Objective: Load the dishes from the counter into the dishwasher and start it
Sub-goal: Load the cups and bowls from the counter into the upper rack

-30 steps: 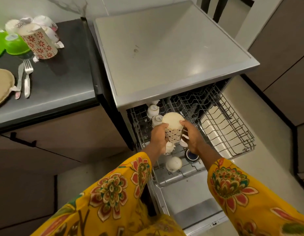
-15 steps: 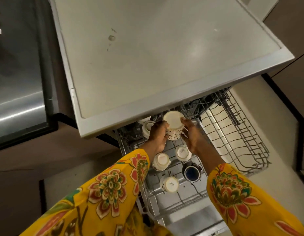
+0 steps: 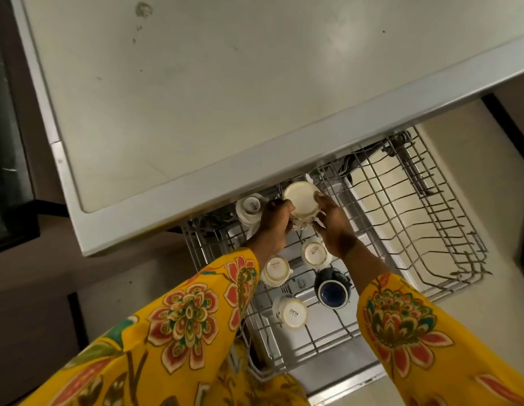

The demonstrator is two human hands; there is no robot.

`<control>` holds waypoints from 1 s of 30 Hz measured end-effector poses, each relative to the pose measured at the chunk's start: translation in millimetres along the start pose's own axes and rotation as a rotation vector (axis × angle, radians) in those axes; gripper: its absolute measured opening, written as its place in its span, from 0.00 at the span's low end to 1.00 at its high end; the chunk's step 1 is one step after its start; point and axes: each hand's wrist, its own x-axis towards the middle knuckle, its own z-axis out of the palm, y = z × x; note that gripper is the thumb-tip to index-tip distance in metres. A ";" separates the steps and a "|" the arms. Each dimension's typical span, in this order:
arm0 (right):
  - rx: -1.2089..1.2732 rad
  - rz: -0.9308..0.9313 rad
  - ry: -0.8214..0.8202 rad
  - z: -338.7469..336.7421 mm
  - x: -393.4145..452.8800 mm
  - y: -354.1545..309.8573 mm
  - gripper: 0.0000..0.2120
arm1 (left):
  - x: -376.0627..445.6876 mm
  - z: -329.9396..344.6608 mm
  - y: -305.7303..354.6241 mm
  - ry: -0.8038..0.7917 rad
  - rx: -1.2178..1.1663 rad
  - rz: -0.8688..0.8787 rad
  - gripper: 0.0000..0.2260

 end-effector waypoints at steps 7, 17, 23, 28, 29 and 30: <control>-0.039 -0.007 0.002 -7.2 8.7 8.1 0.15 | 11.2 -1.3 -10.7 0.005 -0.038 -0.063 0.15; -0.190 -0.048 0.000 0.7 6.0 13.0 0.24 | 16.4 -7.5 -13.8 0.031 -0.027 -0.125 0.17; -0.256 -0.046 0.080 1.4 6.1 11.8 0.19 | 5.5 -10.5 -7.6 0.044 -0.162 -0.124 0.18; -0.215 -0.060 0.100 -1.4 -6.5 10.7 0.17 | -4.3 -16.4 -0.4 0.079 -0.180 -0.120 0.21; -0.209 -0.063 0.118 -2.0 -8.7 11.1 0.18 | -6.6 -18.1 0.2 0.081 -0.173 -0.101 0.20; -0.211 -0.072 0.139 -2.1 -10.8 11.6 0.19 | -8.0 -20.0 -0.3 0.078 -0.170 -0.090 0.19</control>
